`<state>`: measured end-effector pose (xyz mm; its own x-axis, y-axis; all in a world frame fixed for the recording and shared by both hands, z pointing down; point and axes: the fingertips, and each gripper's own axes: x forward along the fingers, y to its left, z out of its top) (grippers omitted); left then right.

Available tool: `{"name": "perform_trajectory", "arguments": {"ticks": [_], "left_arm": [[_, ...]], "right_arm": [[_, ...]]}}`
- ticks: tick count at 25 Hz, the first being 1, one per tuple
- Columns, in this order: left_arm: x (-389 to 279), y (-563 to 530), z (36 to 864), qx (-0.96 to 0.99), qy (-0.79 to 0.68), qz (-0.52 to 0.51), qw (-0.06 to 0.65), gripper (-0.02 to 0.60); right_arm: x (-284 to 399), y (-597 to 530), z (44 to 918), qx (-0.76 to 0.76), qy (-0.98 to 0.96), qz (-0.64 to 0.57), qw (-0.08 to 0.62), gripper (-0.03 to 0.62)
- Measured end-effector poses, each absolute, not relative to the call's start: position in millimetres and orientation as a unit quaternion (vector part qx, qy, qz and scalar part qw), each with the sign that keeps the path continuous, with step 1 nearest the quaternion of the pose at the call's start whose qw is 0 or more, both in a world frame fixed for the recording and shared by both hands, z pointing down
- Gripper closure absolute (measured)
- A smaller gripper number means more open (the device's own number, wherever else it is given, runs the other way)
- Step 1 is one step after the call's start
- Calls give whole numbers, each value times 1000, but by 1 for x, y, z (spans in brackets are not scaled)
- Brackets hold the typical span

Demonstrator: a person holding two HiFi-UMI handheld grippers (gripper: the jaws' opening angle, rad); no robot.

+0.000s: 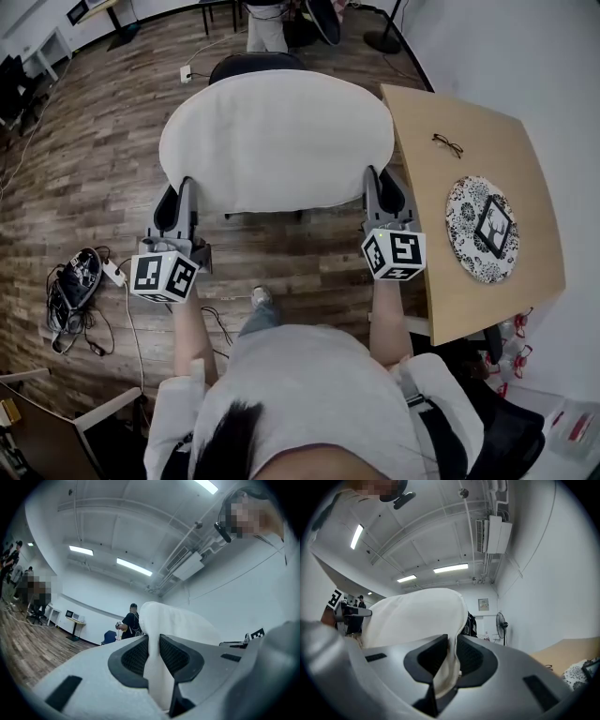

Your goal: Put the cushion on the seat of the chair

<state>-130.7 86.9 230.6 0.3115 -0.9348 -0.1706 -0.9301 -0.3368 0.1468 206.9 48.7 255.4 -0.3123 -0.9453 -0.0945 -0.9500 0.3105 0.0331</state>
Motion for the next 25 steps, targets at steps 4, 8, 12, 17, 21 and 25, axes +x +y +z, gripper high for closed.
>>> {"name": "perform_trajectory", "arguments": {"ticks": [4,8,12,17,21,25], "left_arm": [[-148,53,228,815,-569,-112,11,514],[-168,22,225,822,-558,-113,10,514],[-188,-4,224,829,-547,-114,9,514],[-207,-26,225,836,-536,-117,9,515],[-217,-40,233,838,-532,-120,17,514],[-216,-50,242,842,-525,-117,31,514]], "right_arm": [[191,21,254,-593,803,41,29,551],[171,-3,251,-603,796,43,32,551],[151,-22,250,-613,788,45,34,551],[132,-34,250,-627,777,45,38,551],[123,-41,254,-633,773,45,30,551],[124,-44,259,-640,767,39,19,551]]}}
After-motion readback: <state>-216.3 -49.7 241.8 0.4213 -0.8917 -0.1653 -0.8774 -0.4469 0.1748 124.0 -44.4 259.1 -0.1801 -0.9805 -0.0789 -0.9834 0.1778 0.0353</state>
